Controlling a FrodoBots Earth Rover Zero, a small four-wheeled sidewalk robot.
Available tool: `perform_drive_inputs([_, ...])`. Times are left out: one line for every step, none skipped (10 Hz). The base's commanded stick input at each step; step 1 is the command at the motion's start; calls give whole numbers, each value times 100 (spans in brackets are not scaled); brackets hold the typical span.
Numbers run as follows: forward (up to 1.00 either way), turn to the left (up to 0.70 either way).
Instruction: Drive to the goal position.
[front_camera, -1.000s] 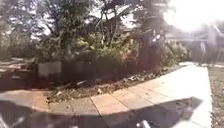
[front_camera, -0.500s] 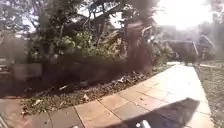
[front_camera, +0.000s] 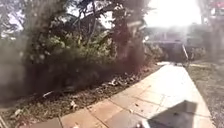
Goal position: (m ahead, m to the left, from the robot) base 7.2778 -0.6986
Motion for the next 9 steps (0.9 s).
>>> perform_drive_inputs([0,-50])
perform_drive_inputs([0,-50])
perform_drive_inputs([0,-50])
perform_drive_inputs([0,-50])
perform_drive_inputs([0,-50])
perform_drive_inputs([0,-50])
perform_drive_inputs([0,-50])
perform_drive_inputs([0,-50])
perform_drive_inputs([0,-50])
